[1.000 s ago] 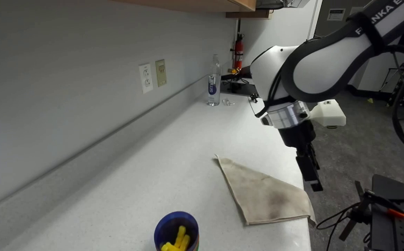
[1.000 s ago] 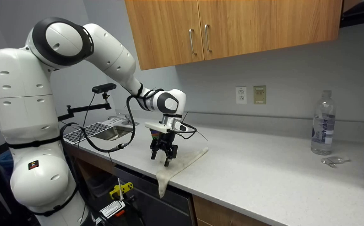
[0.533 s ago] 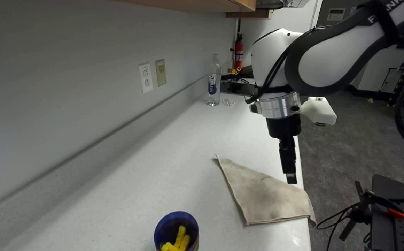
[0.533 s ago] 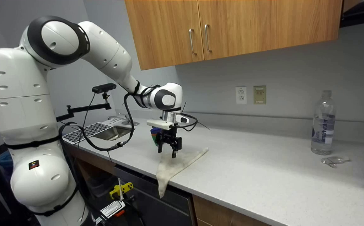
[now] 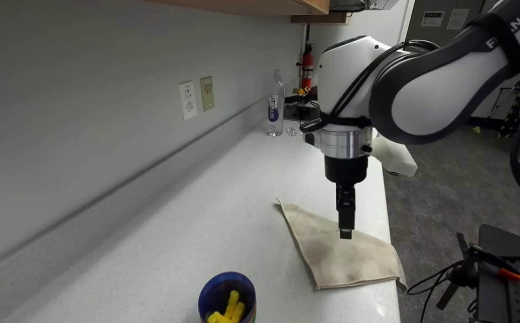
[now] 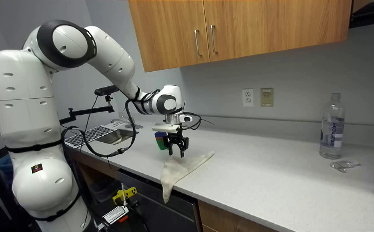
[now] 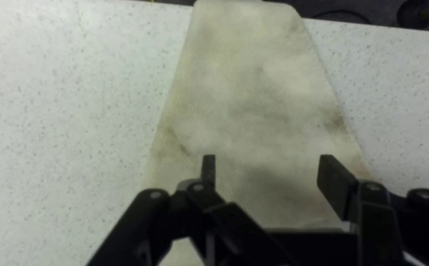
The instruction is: Unfold the cloth
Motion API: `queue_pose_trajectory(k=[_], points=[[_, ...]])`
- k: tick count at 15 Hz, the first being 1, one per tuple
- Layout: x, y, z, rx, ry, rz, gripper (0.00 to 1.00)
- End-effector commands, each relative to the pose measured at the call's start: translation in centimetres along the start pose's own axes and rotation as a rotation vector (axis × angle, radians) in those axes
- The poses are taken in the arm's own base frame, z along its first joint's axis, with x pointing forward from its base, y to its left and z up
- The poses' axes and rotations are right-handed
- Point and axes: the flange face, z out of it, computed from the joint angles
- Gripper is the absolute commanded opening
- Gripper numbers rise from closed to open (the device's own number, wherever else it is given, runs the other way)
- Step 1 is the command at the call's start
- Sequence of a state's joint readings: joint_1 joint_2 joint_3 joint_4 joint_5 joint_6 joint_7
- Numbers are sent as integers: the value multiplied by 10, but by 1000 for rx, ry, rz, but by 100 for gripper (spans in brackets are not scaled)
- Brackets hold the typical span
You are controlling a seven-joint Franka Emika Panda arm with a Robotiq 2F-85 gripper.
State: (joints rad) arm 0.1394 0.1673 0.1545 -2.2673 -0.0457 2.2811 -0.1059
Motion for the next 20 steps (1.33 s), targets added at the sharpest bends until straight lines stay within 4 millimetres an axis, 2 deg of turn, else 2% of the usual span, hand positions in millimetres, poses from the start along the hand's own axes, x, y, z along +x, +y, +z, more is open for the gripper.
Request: queue_pose_trajectory(k=[1,5,7,13,16,20], points=[[19,6,12,-16,51,-8,42],[35,18,32,-5,86,49,11],[39,25,42,-1,88,76,1],[48,48,65,-2,71,149,0],[58,52,66,-1,76,185,0],[81,60,63,3,92,238,0]])
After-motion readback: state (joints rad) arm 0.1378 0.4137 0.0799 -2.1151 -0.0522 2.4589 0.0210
